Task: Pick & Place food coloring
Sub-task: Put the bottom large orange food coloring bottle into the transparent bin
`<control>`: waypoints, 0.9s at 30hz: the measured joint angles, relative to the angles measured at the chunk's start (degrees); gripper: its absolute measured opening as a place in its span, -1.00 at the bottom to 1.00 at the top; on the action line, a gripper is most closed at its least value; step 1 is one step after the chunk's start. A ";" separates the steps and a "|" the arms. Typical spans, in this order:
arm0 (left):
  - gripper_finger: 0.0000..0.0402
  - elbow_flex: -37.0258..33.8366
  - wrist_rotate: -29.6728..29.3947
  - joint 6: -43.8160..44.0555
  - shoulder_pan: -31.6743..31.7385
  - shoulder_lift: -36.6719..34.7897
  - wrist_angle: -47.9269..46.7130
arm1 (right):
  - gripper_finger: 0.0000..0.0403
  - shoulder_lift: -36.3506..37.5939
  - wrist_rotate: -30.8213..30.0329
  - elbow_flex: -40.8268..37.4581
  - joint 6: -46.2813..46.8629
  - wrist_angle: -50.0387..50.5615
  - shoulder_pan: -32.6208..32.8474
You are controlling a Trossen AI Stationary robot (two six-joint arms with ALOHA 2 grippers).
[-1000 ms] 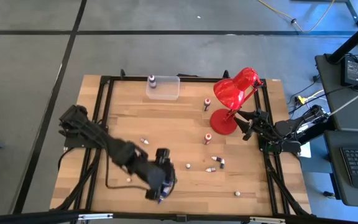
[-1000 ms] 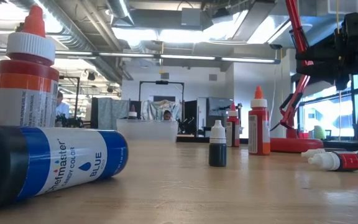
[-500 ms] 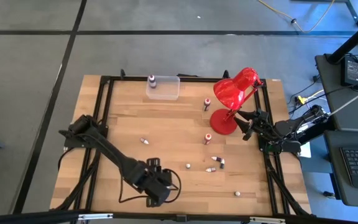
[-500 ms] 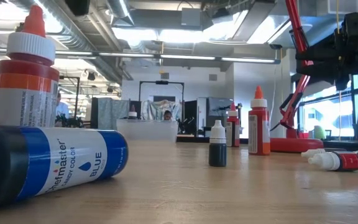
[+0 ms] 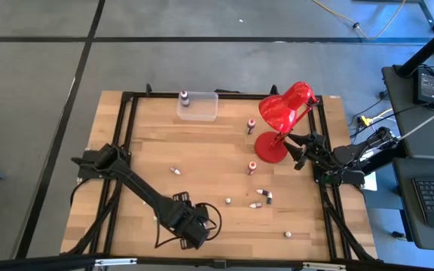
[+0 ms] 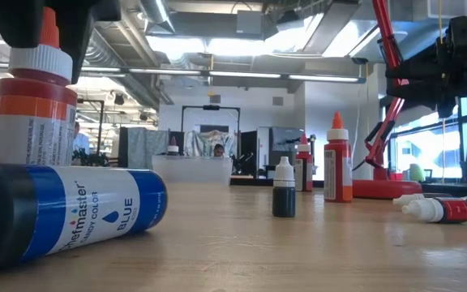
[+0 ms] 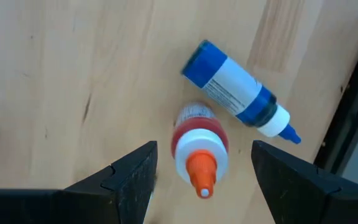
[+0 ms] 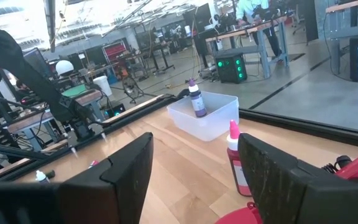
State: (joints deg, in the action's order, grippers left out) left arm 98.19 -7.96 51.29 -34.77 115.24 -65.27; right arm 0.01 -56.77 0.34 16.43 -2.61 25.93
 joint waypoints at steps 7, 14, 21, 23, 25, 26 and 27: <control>0.27 -0.96 -1.27 0.06 -0.06 -0.02 0.54 | 0.18 0.00 0.00 -0.01 0.00 0.00 0.01; 0.27 -3.49 -1.27 1.55 -0.17 -0.01 2.95 | 0.18 0.00 0.00 -0.02 -0.05 -0.01 0.01; 0.27 -4.21 -0.94 2.49 -0.17 -0.02 3.43 | 0.18 0.00 0.00 -0.02 -0.15 -0.02 0.02; 0.27 -4.22 -0.94 2.97 -0.17 -0.02 4.20 | 0.18 0.00 0.00 -0.01 -0.15 -0.02 0.00; 0.27 -4.20 -0.93 3.01 -0.17 -0.02 4.32 | 0.18 0.00 0.00 -0.02 -0.17 -0.02 0.02; 0.27 -4.20 -0.92 3.01 -0.17 -0.02 4.27 | 0.18 0.00 0.00 -0.02 -0.17 0.00 0.00; 0.27 -4.20 -0.92 3.01 -0.17 -0.02 4.28 | 0.18 0.00 0.00 -0.02 -0.17 0.00 0.00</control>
State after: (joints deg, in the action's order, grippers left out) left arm 94.00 -8.88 54.30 -34.94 115.22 -60.99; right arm 0.01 -56.77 0.32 16.25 -2.61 25.93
